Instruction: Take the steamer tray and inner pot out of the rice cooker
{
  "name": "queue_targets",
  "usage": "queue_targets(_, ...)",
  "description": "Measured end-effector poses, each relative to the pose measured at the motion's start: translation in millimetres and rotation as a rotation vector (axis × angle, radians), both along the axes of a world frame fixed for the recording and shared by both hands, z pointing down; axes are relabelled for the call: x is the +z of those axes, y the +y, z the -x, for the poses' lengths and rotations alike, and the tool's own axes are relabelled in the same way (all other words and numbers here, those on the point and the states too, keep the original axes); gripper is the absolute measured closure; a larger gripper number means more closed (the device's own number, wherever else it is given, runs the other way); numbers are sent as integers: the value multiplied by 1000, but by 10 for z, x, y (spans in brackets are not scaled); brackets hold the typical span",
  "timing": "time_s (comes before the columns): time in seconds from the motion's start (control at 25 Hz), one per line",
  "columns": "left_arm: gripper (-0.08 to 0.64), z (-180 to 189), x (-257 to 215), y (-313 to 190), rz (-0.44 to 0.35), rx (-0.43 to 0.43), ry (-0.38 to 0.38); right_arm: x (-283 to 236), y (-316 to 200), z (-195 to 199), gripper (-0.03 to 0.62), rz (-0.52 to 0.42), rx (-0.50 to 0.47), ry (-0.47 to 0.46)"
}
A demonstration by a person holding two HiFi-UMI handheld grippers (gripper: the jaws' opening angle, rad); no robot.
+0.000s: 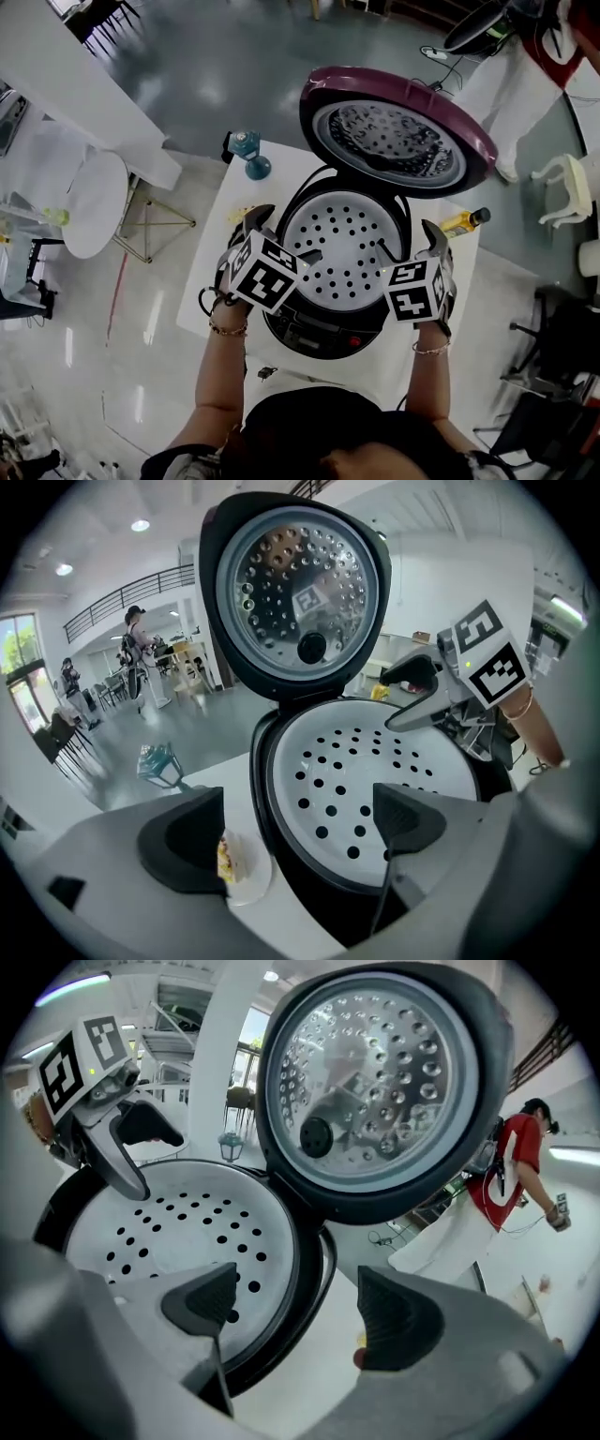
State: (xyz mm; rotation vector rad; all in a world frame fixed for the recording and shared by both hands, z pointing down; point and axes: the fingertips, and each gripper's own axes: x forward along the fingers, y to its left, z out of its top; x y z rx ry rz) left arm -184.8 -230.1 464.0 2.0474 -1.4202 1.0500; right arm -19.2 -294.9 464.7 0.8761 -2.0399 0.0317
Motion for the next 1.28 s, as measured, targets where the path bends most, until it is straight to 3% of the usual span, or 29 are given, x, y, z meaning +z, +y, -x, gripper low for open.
queue_targets(0.24,78,62,355,-12,178,80,-178,260,-96,56,193,18,-49,203)
queue_targets(0.36,138,80,424,-46,216,96,-126,303,-152,69,202,25,-49,215)
queue_targets(0.52,201,178,392,-104,201,35,-116,289,-202,26,229,18,-55,222)
queue_targets(0.68,322,181,367,-120,203,11,-124,298,-122,83,353,45,-87,161)
queue_targets(0.84,348,207,320,-130,190,-17,-110,215,-92,120,387,45,-87,92)
queue_targets(1.0,368,201,249,-108,180,-22,-94,115,-40,178,480,34,-106,45)
queue_targets(1.28,373,196,212,-112,167,-31,-92,-31,-75,164,502,30,-58,-72)
